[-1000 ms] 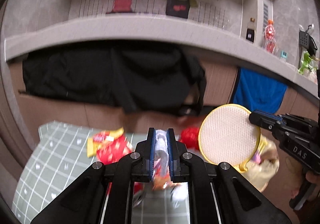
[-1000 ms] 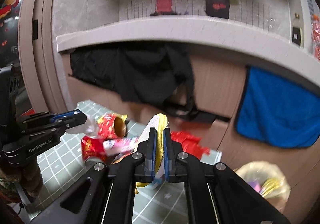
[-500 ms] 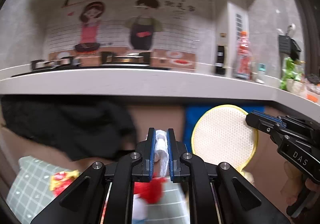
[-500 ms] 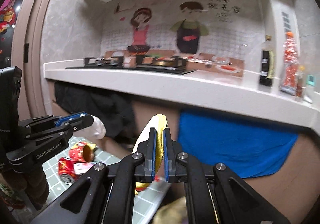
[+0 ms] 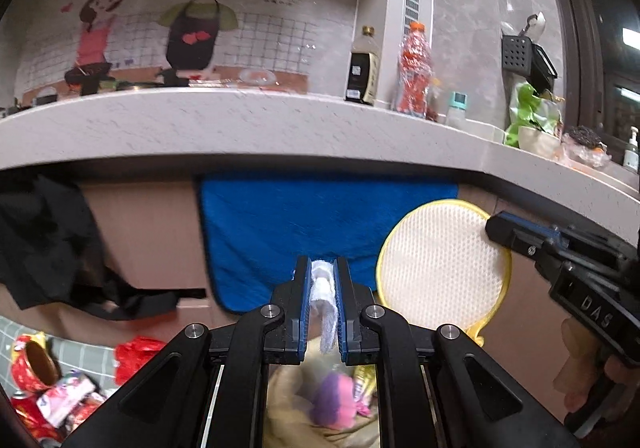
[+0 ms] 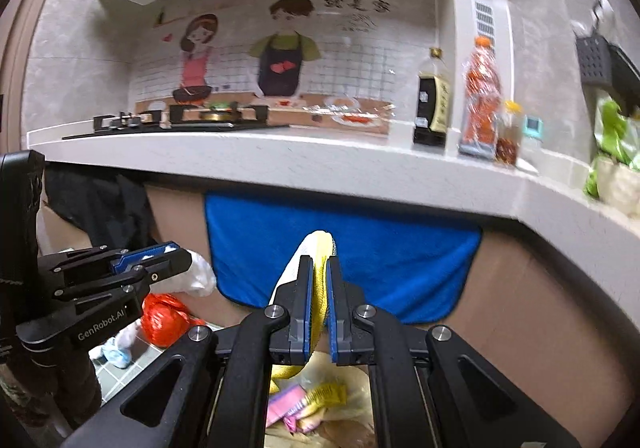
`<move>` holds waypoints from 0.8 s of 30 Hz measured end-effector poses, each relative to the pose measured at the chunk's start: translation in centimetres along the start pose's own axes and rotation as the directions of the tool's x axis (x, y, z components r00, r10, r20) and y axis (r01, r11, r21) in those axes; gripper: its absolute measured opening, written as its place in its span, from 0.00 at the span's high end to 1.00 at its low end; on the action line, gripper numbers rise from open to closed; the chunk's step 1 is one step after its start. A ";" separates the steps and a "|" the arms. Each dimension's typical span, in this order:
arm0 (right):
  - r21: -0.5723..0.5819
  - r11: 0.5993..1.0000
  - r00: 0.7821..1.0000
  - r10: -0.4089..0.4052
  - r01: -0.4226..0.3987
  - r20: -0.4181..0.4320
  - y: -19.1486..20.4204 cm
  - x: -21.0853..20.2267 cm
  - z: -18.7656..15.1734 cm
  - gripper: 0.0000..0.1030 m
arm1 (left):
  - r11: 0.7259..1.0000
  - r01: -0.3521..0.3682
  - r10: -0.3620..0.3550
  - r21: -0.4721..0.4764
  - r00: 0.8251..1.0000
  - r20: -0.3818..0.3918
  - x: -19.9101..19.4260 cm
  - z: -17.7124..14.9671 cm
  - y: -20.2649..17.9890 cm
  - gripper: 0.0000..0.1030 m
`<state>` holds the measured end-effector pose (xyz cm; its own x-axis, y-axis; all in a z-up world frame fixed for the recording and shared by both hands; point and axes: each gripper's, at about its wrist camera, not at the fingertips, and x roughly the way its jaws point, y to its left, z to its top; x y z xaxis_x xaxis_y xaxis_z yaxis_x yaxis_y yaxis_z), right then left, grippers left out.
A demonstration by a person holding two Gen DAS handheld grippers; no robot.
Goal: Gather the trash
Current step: 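Lift and carry the tissue and the round pad over the yellow plastic bag, then open both grippers to drop the tissue and pad into the bag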
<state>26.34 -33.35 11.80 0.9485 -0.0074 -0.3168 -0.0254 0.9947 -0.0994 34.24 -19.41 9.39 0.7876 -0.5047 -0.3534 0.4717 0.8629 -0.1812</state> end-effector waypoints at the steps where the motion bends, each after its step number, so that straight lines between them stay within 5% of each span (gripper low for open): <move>1: 0.008 1.000 1.000 -0.001 0.001 -0.010 -0.4 0.4 -0.3 0.94 | 1.000 0.003 -0.003 -0.002 1.000 -0.008 0.4 -0.1 -0.1 0.89; 14: 0.053 0.999 0.994 0.012 -0.006 -0.105 -2.2 4.4 -3.4 0.94 | 0.999 0.034 -0.034 -0.001 0.993 -0.110 4.6 -2.6 0.1 0.88; 18: 0.085 0.995 0.978 0.058 -0.041 -0.201 -2.4 6.9 -5.4 0.85 | 0.989 0.136 -0.145 -0.052 0.962 -0.233 7.5 -4.2 1.5 0.67; 24: 0.116 0.993 0.959 0.047 -0.015 -0.280 -2.1 8.5 -8.7 0.83 | 0.991 0.107 -0.126 -0.081 0.950 -0.285 7.9 -5.6 3.6 0.56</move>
<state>31.67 -36.45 1.12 0.8197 0.0110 -0.5727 -0.0029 0.9999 0.0150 39.97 -20.13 0.80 0.5764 -0.5813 -0.5743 0.5192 0.8032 -0.2920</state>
